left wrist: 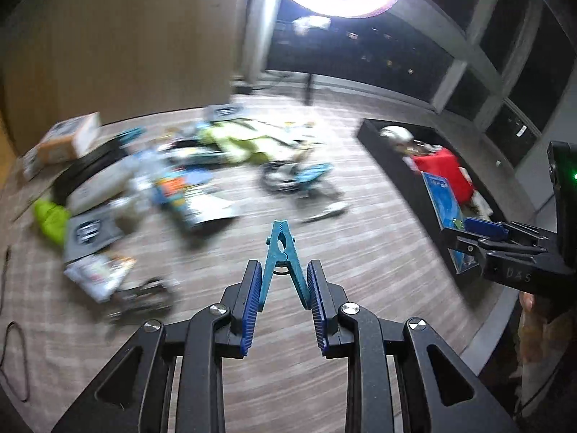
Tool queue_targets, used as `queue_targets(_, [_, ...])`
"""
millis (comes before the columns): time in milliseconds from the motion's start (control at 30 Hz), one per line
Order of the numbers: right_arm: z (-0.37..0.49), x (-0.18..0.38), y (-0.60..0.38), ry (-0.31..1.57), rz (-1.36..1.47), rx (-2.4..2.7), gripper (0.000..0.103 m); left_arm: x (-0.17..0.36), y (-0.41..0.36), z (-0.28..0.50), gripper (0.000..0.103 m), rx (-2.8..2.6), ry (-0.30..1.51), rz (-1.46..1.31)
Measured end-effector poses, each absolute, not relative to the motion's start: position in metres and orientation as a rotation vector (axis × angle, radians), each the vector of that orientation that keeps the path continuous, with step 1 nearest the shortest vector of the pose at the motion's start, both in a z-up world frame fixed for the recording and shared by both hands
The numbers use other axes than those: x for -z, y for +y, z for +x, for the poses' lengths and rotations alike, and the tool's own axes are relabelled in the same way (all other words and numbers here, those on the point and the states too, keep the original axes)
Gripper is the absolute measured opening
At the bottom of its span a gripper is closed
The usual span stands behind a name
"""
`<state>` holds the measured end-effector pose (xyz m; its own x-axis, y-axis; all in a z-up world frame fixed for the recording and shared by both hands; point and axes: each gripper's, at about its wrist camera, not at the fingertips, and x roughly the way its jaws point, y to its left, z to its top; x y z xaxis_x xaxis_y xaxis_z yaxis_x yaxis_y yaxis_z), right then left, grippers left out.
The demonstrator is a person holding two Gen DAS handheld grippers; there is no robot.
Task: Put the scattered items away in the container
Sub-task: 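Carry the blue card to the black box and open the right tool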
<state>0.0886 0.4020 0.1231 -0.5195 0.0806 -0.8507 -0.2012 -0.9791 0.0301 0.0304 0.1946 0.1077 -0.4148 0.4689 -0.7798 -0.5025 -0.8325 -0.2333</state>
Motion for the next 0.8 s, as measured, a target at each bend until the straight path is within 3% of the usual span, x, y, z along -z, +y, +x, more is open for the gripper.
queue_targets(400, [0.124,-0.140,0.554,0.226,-1.343,-2.481,0.055,-0.124,0.372,0.058,0.025,-2.134,0.087,-1.182])
queue_targets(800, [0.131,-0.143,0.638,0.255,-1.293,-2.433,0.055,-0.127,0.476,0.081,0.025,-2.087,0.181,-1.176])
